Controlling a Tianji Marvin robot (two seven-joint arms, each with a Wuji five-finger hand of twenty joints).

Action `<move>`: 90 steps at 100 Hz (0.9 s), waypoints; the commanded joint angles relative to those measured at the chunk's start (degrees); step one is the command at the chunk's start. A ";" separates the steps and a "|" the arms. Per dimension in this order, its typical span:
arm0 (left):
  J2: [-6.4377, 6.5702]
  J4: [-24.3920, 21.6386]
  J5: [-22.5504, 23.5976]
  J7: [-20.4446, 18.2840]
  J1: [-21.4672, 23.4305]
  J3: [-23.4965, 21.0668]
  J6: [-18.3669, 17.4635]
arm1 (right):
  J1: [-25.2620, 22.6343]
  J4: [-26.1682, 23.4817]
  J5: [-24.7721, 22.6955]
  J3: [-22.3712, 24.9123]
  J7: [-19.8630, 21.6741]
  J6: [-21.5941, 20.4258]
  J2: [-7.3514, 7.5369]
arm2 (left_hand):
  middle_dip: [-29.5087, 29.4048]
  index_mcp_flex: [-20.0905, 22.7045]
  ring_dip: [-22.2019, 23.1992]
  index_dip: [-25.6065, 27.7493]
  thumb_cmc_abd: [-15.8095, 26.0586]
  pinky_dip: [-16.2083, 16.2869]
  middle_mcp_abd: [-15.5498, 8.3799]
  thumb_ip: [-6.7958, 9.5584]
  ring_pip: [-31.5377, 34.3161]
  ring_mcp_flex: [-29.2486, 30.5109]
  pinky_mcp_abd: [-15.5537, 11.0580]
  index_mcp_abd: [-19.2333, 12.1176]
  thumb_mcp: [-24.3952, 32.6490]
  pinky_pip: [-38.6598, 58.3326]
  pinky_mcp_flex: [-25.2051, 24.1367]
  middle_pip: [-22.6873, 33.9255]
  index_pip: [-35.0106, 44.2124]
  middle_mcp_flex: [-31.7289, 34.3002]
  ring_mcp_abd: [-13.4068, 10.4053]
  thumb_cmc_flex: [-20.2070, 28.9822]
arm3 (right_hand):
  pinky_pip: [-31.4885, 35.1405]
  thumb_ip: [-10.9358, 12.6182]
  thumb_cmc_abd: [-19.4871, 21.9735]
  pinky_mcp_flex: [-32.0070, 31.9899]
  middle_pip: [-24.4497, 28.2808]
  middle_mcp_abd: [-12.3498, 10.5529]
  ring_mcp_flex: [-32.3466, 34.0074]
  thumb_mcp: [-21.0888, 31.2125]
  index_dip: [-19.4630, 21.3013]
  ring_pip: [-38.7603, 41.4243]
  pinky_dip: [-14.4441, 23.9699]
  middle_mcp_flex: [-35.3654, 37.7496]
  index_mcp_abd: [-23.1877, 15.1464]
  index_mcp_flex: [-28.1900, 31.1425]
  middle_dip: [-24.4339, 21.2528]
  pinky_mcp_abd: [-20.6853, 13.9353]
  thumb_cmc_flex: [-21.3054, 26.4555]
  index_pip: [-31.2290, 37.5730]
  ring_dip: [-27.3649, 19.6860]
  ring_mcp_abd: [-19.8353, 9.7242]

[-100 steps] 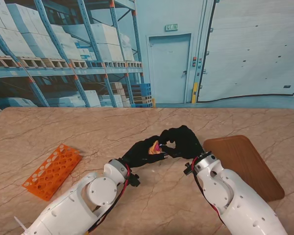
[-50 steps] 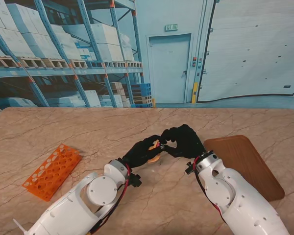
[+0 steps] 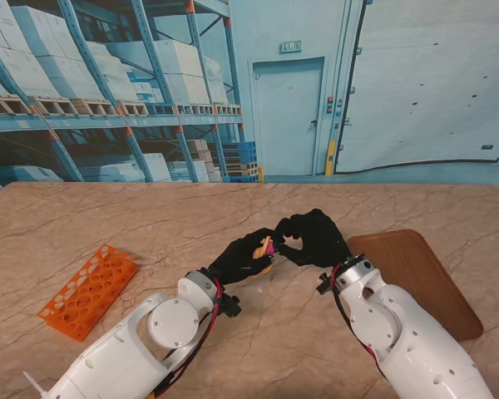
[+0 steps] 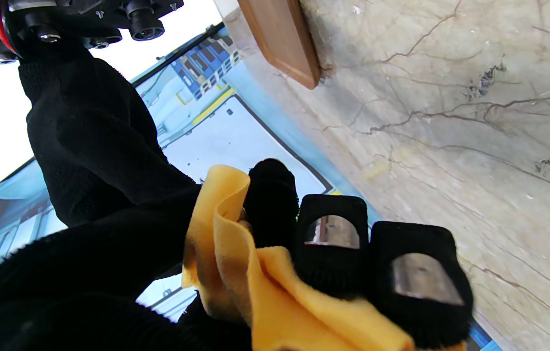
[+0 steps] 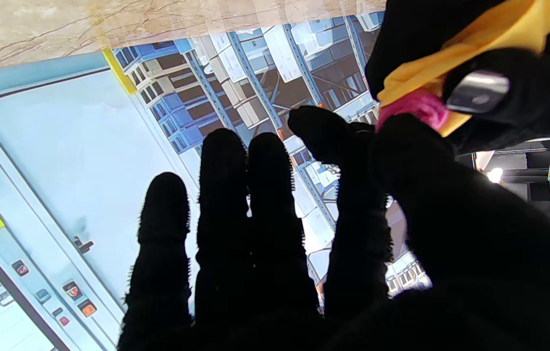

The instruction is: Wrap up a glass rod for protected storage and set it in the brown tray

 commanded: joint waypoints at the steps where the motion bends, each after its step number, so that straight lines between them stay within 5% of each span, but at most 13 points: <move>1: -0.23 0.05 -0.07 -0.26 0.28 0.14 -0.28 | -0.05 -0.48 -0.13 0.26 -0.23 -0.10 -0.05 | -1.18 2.03 -0.24 0.60 -3.64 2.08 0.52 -0.79 1.52 2.49 -4.18 -3.44 4.45 14.70 1.99 -2.16 2.49 0.36 0.02 1.49 | 0.95 -0.38 3.76 -0.49 1.04 -0.93 -1.15 1.66 1.74 0.80 -0.52 1.31 -0.99 3.82 0.07 0.41 2.71 3.37 0.37 -1.64; 18: -0.30 0.16 -0.08 -0.06 0.25 0.17 -0.55 | 0.01 -0.50 -0.13 0.52 -0.29 -0.35 -0.06 | -1.61 3.19 -0.33 1.31 -4.38 3.25 0.48 -0.88 1.68 3.12 -4.95 -3.00 5.48 14.70 2.11 -2.56 3.98 0.73 -0.64 1.83 | 0.96 -0.30 3.81 -0.45 1.05 -0.95 -1.13 1.54 1.82 0.81 -0.51 1.28 -1.14 3.77 0.07 0.37 2.60 3.35 0.38 -1.64; 32: -0.34 0.14 -0.01 0.13 0.28 0.15 -0.48 | 0.04 -0.48 -0.17 0.58 -0.33 -0.40 -0.06 | -2.56 7.27 -0.51 1.61 -3.08 3.35 0.77 -3.31 1.63 3.32 -4.78 -2.64 3.16 14.70 2.07 -1.02 13.89 0.74 -0.61 2.52 | 0.94 -0.24 3.88 -0.46 1.06 -1.01 -1.20 1.51 1.87 0.78 -0.52 1.21 -1.10 3.72 0.08 0.29 2.66 3.33 0.37 -1.74; 44: -0.27 0.18 -0.06 -0.18 0.19 0.20 -0.44 | 0.06 -0.55 -0.21 0.83 -0.35 -0.37 -0.05 | -1.64 7.52 -0.56 1.36 -2.41 3.63 -0.01 -3.85 1.97 4.02 -5.08 -2.55 1.62 14.70 2.16 1.22 15.66 1.40 -1.07 2.47 | 0.94 -0.25 3.93 -0.46 1.06 -0.96 -1.25 1.46 1.94 0.77 -0.51 1.13 -1.17 3.65 0.08 0.28 2.66 3.36 0.37 -1.75; 58: -0.19 0.19 0.41 -0.25 0.11 0.30 -0.26 | 0.05 -0.59 -0.15 0.92 -0.28 -0.38 -0.05 | 1.92 7.76 -0.72 0.80 -1.84 12.21 -5.33 -3.58 7.74 6.83 -9.89 -2.06 0.31 14.70 3.13 12.13 17.30 6.11 -5.62 2.84 | 0.93 -0.22 4.02 -0.49 1.14 -0.97 -1.29 1.41 1.98 0.79 -0.51 1.13 -1.02 3.51 0.12 0.21 2.64 3.34 0.38 -1.76; 66: -0.14 -0.17 0.48 -0.38 0.25 0.23 0.55 | 0.06 -0.56 0.00 0.85 -0.24 -0.37 -0.08 | 2.86 8.53 -1.32 0.71 -3.35 16.53 -6.21 -4.16 10.29 6.87 -10.89 -1.67 0.93 14.70 3.40 14.43 18.70 8.23 -6.19 3.20 | 0.94 -0.17 4.13 -0.50 1.12 -0.92 -1.35 1.38 1.99 0.79 -0.50 0.97 -1.03 3.46 0.12 0.22 2.64 3.33 0.39 -1.75; 74: -0.12 -0.27 0.45 -0.50 0.28 0.24 0.87 | 0.08 -0.53 0.00 0.86 -0.29 -0.40 -0.09 | 2.95 8.69 -1.60 0.63 -3.55 17.08 -6.18 -4.25 10.51 6.87 -11.01 -1.68 1.04 14.70 3.41 14.53 18.95 8.35 -6.19 3.00 | 0.95 -0.13 4.15 -0.50 1.18 -0.91 -1.40 1.35 2.03 0.80 -0.49 0.94 -0.91 3.44 0.15 0.26 2.76 3.38 0.39 -1.73; 83: -0.12 -0.07 0.42 -0.51 0.17 0.31 0.35 | 0.03 -0.62 -0.07 1.10 -0.29 -0.45 -0.07 | 3.75 8.62 -2.73 0.21 -3.22 13.74 -5.13 -4.34 8.32 6.78 -9.07 -1.75 0.65 14.70 3.00 13.11 18.52 6.67 -4.08 2.45 | 0.95 -0.21 4.27 -0.51 1.23 -0.88 -1.45 1.26 2.12 0.81 -0.49 0.82 -0.97 3.38 0.17 0.18 2.90 3.46 0.40 -1.75; 90: -0.05 0.27 0.68 -0.60 -0.05 0.41 -0.39 | -0.01 -0.75 -0.28 1.38 -0.32 -0.61 -0.02 | 4.23 8.43 -1.57 0.29 -2.41 2.75 -1.77 -4.01 2.37 4.33 -4.34 -2.03 -0.81 14.67 1.97 9.50 16.76 3.40 -0.29 1.89 | 0.95 -0.27 4.45 -0.50 1.23 -0.86 -1.49 1.24 2.19 0.80 -0.48 0.72 -0.96 3.27 0.17 0.19 2.97 3.48 0.40 -1.76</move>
